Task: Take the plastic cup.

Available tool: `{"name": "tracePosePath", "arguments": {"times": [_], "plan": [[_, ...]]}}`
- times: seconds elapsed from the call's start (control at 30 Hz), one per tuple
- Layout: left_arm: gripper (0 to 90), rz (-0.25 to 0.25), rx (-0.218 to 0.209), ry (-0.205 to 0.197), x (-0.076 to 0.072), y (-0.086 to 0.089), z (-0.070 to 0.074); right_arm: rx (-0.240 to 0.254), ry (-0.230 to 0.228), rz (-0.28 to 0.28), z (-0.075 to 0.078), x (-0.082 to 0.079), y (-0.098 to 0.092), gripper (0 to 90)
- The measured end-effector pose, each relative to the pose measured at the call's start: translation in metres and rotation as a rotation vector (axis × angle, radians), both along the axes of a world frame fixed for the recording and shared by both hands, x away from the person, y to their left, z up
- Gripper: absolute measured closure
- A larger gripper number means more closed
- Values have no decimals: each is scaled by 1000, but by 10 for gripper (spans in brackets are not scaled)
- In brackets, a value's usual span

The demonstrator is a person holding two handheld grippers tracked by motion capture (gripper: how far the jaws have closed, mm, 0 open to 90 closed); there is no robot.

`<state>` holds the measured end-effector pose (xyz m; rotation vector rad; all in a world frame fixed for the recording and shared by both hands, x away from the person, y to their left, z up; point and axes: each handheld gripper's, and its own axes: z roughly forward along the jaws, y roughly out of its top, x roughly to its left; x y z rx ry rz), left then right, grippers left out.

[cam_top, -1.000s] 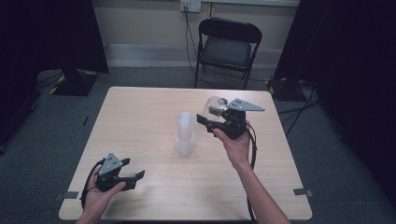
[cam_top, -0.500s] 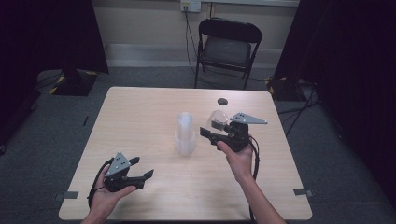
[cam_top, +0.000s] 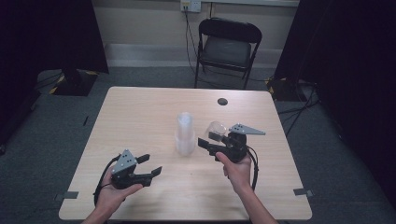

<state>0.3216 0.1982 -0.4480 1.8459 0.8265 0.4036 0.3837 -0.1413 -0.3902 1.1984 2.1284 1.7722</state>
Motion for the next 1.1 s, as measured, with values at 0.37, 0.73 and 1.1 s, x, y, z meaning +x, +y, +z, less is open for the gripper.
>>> {"name": "tracePosePath", "arguments": {"times": [0.37, 0.73, 1.1], "plan": [[292, -72, -23, -51, 6, -21, 6, 52, 65, 30, -13, -11, 6, 394], [381, -70, -104, -135, 9, -46, 16, 129, 83, 53, -9, -20, 10, 396], [515, -77, -143, -196, 4, -52, 9, 189, 165, 90, -13, -24, 23, 396]]}}
